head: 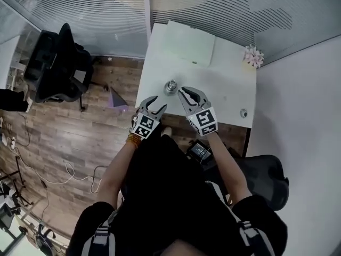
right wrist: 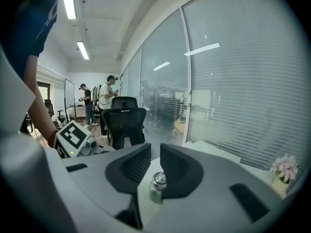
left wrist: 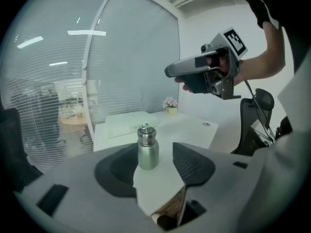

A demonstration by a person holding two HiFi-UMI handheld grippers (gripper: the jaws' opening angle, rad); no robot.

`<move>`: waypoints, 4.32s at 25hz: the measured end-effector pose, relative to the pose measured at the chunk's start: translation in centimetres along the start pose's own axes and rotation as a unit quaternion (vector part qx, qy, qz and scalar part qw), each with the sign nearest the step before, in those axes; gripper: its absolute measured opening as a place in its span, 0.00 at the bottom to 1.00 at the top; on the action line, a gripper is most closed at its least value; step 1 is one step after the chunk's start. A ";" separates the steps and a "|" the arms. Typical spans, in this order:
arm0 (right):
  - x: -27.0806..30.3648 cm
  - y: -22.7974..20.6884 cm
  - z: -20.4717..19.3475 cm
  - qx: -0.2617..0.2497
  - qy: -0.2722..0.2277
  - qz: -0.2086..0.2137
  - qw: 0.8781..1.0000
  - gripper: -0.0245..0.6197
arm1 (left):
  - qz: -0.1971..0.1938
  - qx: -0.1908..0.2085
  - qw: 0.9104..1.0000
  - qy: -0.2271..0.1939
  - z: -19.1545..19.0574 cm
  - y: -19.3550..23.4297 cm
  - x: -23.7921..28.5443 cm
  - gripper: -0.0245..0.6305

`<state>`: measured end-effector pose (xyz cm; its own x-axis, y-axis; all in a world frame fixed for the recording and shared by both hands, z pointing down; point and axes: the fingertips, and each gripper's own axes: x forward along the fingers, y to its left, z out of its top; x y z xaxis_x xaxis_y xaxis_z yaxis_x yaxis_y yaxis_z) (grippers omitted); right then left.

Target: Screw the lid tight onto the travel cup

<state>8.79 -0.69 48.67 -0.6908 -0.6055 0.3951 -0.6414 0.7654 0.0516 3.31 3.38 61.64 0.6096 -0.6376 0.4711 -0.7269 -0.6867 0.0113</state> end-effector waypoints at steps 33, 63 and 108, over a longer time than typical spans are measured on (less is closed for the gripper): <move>11.3 -1.0 -13.2 0.076 0.349 0.099 0.929 0.40 | -0.175 0.072 0.975 0.116 -6.0 1.7 13.0 0.54; 11.5 -0.8 -13.0 0.092 0.330 0.046 0.938 0.42 | -0.168 0.037 0.977 0.130 -6.0 1.6 11.9 0.54; 11.0 1.8 -13.4 -0.259 0.337 0.318 0.847 0.40 | -0.378 0.297 0.863 0.158 -6.3 2.3 11.4 0.53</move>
<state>4.56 -3.06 65.42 -0.3826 0.0945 0.9191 0.1429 0.9888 -0.0422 6.63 -3.28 72.62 0.6539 0.1335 0.7447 0.1883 -0.9820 0.0106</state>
